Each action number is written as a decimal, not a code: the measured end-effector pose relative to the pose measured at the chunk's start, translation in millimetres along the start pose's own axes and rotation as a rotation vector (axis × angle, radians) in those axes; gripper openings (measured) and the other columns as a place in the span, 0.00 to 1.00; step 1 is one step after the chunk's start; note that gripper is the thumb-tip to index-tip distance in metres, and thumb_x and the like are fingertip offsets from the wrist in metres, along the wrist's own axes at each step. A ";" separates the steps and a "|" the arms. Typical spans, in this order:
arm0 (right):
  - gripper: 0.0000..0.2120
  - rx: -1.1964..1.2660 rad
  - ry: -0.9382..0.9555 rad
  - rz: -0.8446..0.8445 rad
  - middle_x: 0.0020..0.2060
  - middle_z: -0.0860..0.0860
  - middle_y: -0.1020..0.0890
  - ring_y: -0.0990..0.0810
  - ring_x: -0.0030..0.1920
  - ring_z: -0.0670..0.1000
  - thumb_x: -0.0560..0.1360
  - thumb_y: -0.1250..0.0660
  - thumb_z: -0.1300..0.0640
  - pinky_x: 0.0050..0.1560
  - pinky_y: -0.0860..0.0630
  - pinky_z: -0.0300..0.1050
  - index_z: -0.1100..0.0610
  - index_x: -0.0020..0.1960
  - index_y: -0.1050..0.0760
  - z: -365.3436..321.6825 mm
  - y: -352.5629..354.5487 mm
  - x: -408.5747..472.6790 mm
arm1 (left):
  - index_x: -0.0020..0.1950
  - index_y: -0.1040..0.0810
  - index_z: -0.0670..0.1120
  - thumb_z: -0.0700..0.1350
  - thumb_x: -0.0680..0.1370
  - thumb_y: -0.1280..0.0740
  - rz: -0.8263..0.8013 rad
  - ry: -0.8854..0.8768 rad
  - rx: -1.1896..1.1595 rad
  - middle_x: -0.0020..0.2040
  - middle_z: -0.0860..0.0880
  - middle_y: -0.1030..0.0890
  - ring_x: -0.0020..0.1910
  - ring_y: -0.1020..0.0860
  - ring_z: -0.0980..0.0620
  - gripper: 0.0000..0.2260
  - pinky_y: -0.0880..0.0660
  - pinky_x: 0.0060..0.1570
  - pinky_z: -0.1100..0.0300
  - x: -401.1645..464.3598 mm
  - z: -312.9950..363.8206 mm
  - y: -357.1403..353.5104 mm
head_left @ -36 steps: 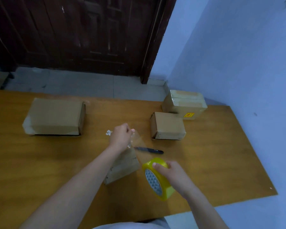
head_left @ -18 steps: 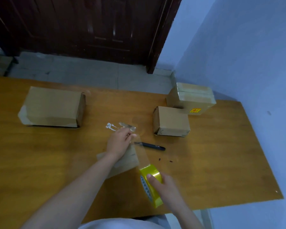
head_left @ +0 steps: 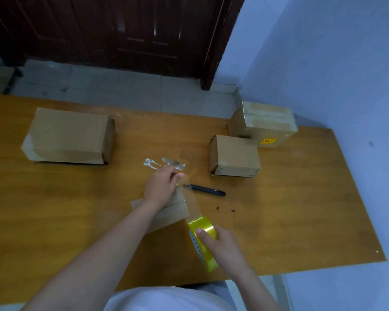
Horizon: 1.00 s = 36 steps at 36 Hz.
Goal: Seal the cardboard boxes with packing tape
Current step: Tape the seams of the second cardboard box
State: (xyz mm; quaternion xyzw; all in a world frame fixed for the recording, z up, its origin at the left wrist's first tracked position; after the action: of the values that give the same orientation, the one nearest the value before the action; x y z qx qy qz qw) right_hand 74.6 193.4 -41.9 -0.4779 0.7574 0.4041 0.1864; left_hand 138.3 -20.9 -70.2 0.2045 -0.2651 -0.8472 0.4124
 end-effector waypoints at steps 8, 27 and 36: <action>0.24 0.015 -0.004 -0.007 0.43 0.49 0.16 0.17 0.45 0.50 0.68 0.36 0.31 0.51 0.21 0.56 0.51 0.49 0.21 -0.6 -2.9 2.6 | 0.43 0.24 0.43 0.47 0.79 0.34 0.005 0.025 -0.038 0.39 0.49 0.24 0.39 0.25 0.48 0.09 0.30 0.38 0.53 2.1 -6.2 -0.7; 0.15 0.021 -0.009 -0.002 0.41 0.52 0.16 0.18 0.42 0.50 0.76 0.34 0.44 0.44 0.23 0.48 0.57 0.47 0.21 1.1 -8.0 8.7 | 0.40 0.28 0.46 0.46 0.79 0.35 -0.041 0.073 0.018 0.35 0.53 0.28 0.36 0.30 0.53 0.09 0.38 0.32 0.58 6.2 -8.4 -2.7; 0.15 0.131 0.009 -0.075 0.48 0.56 0.16 0.18 0.47 0.53 0.78 0.36 0.48 0.39 0.24 0.34 0.60 0.52 0.21 -0.5 -11.7 14.1 | 0.36 0.24 0.42 0.46 0.75 0.30 -0.340 0.424 -0.049 0.39 0.46 0.22 0.45 0.23 0.44 0.11 0.29 0.45 0.56 19.5 -34.8 -21.9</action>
State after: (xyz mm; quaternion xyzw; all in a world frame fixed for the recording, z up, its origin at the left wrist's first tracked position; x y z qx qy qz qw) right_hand 78.2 182.3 -56.1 -0.4944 0.7646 0.3444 0.2288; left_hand 133.8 -35.1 -113.2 0.4088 -0.1140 -0.8488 0.3153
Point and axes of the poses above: each hand's wrist, its own x-axis towards the middle knuckle, its own y-axis out of the back of the hand, z = x × y, the point moved 7 cm from there along x, towards the middle knuckle
